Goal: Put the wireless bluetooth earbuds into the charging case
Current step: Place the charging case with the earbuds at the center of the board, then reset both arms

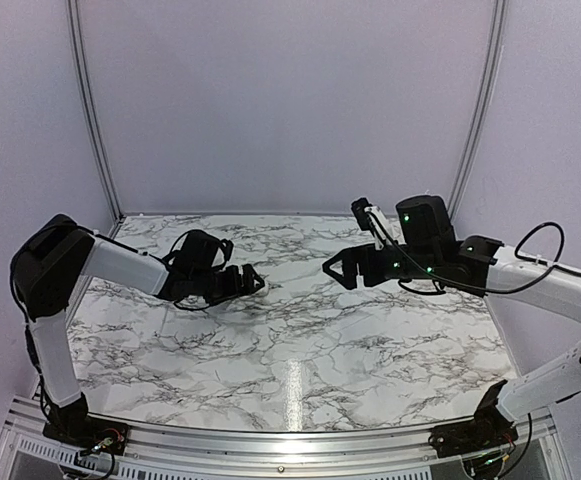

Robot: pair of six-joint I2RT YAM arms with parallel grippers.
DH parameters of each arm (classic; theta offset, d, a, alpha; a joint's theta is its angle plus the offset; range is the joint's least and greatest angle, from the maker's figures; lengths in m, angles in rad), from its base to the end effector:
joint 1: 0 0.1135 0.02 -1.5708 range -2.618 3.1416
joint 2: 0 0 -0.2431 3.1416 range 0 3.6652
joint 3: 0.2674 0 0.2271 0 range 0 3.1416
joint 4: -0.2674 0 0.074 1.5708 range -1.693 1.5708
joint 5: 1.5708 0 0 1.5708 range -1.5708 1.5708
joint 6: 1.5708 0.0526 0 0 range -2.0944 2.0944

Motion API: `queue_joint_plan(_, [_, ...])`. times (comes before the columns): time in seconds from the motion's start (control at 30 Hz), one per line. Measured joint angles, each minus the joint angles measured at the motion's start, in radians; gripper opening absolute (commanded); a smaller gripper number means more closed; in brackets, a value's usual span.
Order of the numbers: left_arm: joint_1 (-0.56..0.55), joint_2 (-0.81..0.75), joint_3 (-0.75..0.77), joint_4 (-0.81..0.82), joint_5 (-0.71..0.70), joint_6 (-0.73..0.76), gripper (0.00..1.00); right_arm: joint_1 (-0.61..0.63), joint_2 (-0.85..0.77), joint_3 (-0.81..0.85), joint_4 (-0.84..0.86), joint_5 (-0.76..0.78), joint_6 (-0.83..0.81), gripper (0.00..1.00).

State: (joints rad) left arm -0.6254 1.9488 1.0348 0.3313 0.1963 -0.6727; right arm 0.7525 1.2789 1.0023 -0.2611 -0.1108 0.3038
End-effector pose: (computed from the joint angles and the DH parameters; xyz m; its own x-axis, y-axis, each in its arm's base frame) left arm 0.3149 -0.2401 0.1335 -0.7890 -0.1841 -0.5862 0.2744 0.7481 -0.6042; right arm 0.2045 0.1994 0.2796 -0.5807 -0.1364 -0.8026 -0.6025 0.7351 0.3110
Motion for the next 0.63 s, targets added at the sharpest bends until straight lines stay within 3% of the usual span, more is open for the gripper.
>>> queue_joint_plan(0.13, [-0.002,-0.122,-0.014,-0.118,-0.024,0.05,0.99,-0.036,0.0,-0.029,0.018,-0.023,0.013,0.98])
queue_joint_plan(0.4, [-0.013,-0.557,-0.084,-0.205,-0.13,0.166,0.99,-0.093,0.0,-0.096,0.06,-0.037,0.03,0.99])
queue_joint_plan(0.63, [0.031,-0.852,-0.256,-0.271,-0.269,0.212,0.99,-0.208,-0.035,-0.23,0.125,-0.045,0.039,0.99])
